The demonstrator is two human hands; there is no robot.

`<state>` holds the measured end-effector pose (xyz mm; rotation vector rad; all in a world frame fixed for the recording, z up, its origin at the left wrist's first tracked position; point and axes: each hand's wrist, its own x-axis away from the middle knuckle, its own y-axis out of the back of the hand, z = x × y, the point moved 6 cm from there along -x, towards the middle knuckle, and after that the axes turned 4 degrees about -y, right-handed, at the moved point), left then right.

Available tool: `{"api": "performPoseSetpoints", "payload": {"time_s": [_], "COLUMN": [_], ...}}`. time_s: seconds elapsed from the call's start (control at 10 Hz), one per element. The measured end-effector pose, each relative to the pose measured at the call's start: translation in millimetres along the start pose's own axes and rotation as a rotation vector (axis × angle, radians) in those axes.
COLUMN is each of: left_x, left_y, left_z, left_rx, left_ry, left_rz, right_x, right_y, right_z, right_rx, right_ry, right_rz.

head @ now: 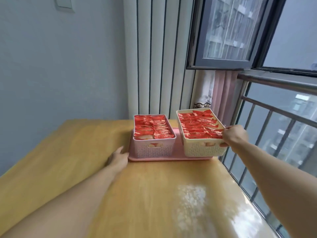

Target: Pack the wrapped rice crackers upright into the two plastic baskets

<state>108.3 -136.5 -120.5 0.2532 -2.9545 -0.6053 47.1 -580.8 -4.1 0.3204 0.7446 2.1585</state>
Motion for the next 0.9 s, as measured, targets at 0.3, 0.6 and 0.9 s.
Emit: {"api": "performPoseSetpoints", "payload": {"time_s": [0.3,0.6,0.9], "left_x": [-4,19,3], "left_y": [-2,-4,11], "left_z": [10,-4,-7], "left_rx": [-0.056,0.038,0.079], "left_ry": [-0.012,-0.025,-0.026], "left_rz": [-0.144,-0.146,-0.055], "right_x": [-14,-14,-10], "right_y": [-70,-67,-54], "right_z": [2,3,14], "right_rx": [-0.032,0.107,0.201], "right_ry": [-0.03,0.021,0.041], "right_rz": [0.238,0.307,0.271]}}
